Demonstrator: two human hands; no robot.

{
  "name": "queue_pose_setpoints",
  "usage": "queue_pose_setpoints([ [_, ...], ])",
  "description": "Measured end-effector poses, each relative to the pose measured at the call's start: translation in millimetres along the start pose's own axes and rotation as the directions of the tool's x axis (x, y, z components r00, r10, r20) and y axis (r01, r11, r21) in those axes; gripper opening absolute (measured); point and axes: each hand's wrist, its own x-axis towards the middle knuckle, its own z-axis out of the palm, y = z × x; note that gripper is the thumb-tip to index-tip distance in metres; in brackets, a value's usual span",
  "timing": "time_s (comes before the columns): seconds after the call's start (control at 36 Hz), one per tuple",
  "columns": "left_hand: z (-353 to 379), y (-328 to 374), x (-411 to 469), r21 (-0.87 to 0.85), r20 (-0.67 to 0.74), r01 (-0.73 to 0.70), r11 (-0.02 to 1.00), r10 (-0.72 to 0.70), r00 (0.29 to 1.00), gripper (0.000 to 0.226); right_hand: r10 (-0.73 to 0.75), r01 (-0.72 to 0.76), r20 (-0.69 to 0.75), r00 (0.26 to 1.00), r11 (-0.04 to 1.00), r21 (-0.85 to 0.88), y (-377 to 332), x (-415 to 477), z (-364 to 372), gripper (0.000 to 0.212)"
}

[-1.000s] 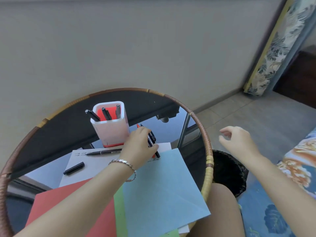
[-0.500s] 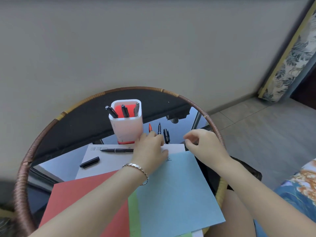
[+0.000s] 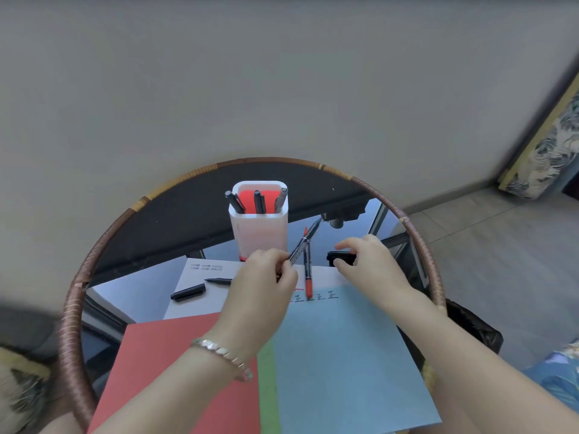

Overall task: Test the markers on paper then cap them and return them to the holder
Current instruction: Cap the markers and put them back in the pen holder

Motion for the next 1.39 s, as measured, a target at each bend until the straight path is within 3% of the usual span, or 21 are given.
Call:
queue_pose_setpoints([
  [0.17,-33.5,-16.9,-27.2,-0.258,0.033,0.102,0.961,-0.097,0.995,0.025,-0.014,0.020,0.037,0.999,0.987,-0.158,-3.6,3.7,7.6,0.027],
  [0.33,-44.4,-28.4,-32.9,-0.346,-0.034,0.095,0.933,-0.114,0.993,0.015,-0.040,0.042,0.012,0.999,0.979,-0.202,-0.7,7.3,6.8,0.023],
  [0.39,-43.7,-29.9,-32.1,-0.346,-0.063,0.084,0.934,-0.112,0.992,0.017,-0.093,0.085,-0.069,0.993,0.991,-0.105,-1.7,4.2,4.8,0.017],
  [0.47,-40.1,-29.1,-33.4,-0.377,-0.087,0.071,0.924,-0.112,0.990,0.022,-0.100,0.136,-0.178,0.979,0.971,0.199,-9.8,-6.0,-1.7,0.007],
  [0.58,-33.5,-27.3,-38.9,-0.415,-0.079,0.052,0.908,-0.093,0.993,0.021,-0.032,0.138,-0.176,0.984,0.763,0.632,-27.0,-28.0,-12.9,0.018],
  [0.75,-25.4,-26.4,-48.4,-0.444,-0.045,0.056,0.894,-0.084,0.995,0.020,0.045,0.118,-0.158,0.986,0.476,0.872,-42.0,-52.1,-25.0,0.011],
  [0.83,-24.1,-27.1,-51.1,-0.440,-0.042,0.062,0.896,-0.089,0.995,0.016,0.088,0.068,-0.111,0.990,0.392,0.917,-43.8,-57.4,-28.1,0.009],
  [1.17,-23.2,-28.8,-55.2,-0.386,-0.043,0.018,0.922,-0.037,0.998,0.011,0.047,0.046,-0.069,0.996,0.388,0.920,-51.5,-66.0,-24.4,0.007],
  [1.39,-21.0,-20.6,-54.4,-0.357,-0.066,-0.054,0.933,0.032,0.997,0.011,-0.096,0.157,-0.126,0.987,0.530,0.833,-60.4,-76.2,-18.5,0.019],
])
